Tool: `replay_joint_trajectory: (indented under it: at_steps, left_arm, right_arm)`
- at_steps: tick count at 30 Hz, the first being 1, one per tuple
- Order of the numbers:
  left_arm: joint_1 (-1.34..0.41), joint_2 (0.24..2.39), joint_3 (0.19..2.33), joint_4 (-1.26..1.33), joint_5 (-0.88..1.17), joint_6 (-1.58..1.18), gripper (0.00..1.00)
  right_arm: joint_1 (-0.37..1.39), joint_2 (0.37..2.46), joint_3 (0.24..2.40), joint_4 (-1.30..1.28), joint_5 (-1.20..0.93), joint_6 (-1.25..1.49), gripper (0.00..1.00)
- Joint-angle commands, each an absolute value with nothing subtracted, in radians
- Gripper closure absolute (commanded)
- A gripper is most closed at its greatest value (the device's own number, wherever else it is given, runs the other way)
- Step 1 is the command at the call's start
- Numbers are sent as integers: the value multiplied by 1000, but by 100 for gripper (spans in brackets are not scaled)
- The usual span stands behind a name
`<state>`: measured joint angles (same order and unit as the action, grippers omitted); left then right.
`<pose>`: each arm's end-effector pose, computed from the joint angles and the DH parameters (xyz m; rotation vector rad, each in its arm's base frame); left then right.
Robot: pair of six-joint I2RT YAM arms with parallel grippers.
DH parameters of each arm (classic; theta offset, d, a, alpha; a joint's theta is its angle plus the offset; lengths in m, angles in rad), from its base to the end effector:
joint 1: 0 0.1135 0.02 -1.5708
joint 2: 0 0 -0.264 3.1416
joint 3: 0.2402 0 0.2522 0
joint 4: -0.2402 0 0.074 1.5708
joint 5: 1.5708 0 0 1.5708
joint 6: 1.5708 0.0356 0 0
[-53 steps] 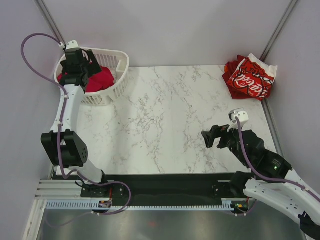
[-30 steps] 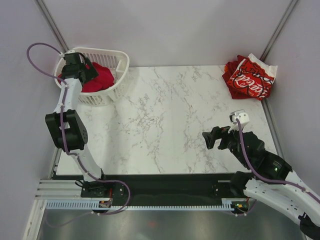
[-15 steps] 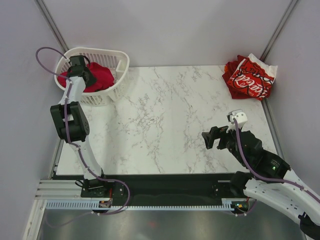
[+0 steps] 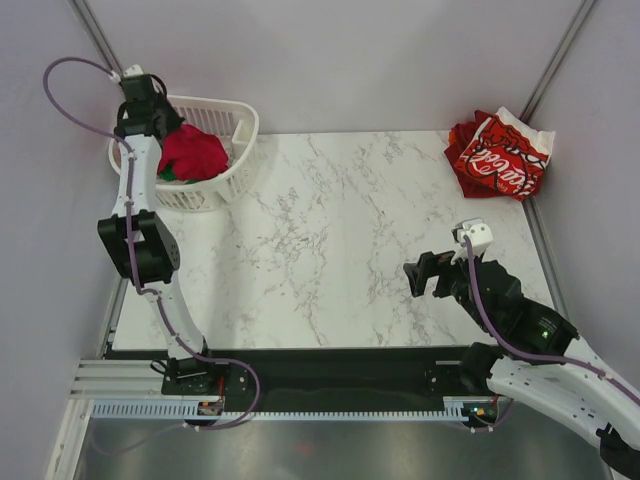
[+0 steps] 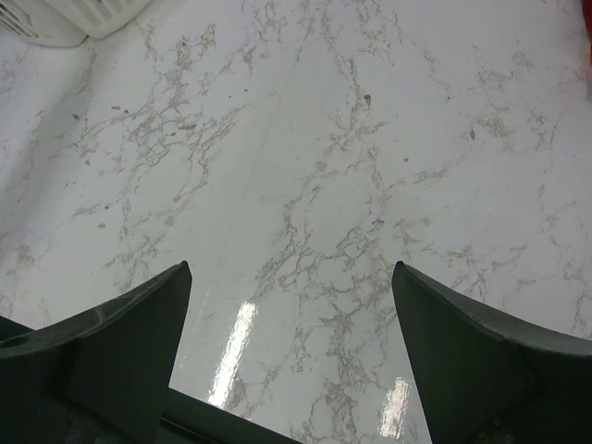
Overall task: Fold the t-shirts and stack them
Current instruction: Grab the tshirt from the pile, then move the tshirt to the center of the board
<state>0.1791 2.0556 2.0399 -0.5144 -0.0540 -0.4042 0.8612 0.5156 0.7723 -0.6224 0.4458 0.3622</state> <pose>0.4753 0.0880 0.3478 -0.6352 2.0027 -0.0788 0.0840 0.0743 0.3259 -0.1817 1.9105 0.3972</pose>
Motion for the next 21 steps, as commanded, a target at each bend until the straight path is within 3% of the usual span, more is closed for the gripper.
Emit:
replay_joint_trajectory:
  at_steps: [1,4,8,11,15,21]
  left_arm:
    - [123,1875,2325,-454,98,-460,98]
    - [49,1784,2523,-416,139,-442,98]
    - [48,1555,2422,-316,192,-520,95]
    - [49,1397,2240,-316,293,-531,37]
    - [49,1124,1752,-318,235,-532,1]
    - [48,836,1270,-412,204,-496,0]
  right_arm:
    - [862,519,767,-592,460,347,2]
    - [862,505,767,-598,480,351,2]
    - [862,473,765,-598,520,359,2]
    - [862,457,767,-600,544,367,2]
    - [862,424,770,-607,578,377,2]
    - [862,364,778,-606,656,399,2]
